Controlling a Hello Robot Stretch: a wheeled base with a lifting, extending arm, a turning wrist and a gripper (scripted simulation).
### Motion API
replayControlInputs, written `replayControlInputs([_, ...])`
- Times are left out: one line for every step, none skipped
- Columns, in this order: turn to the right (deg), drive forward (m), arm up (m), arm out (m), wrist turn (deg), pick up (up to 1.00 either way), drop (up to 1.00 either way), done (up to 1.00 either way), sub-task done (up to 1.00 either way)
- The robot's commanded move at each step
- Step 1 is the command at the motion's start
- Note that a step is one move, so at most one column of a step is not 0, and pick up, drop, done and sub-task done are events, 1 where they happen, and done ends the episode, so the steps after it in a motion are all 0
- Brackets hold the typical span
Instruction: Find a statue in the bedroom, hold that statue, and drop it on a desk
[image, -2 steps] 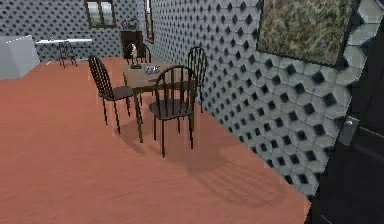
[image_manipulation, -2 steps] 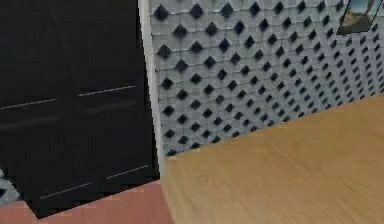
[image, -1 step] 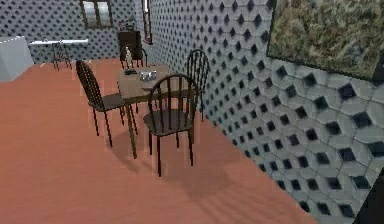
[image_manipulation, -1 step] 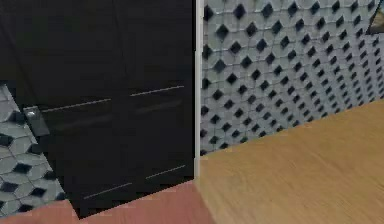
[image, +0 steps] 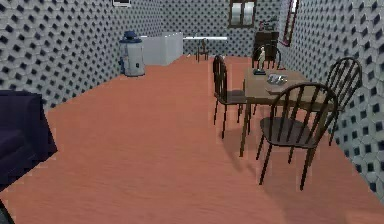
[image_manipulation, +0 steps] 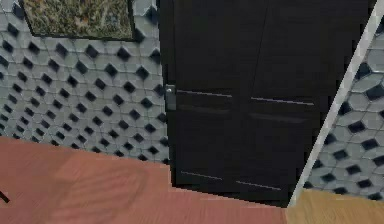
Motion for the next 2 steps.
replayControlInputs([0.0, 1.0, 0.0, 0.0, 0.0, 0.0, 0.0, 0.0, 0.0])
replayControlInputs([-3.0, 0.0, 0.0, 0.0, 0.0, 0.0, 0.0, 0.0, 0.0])
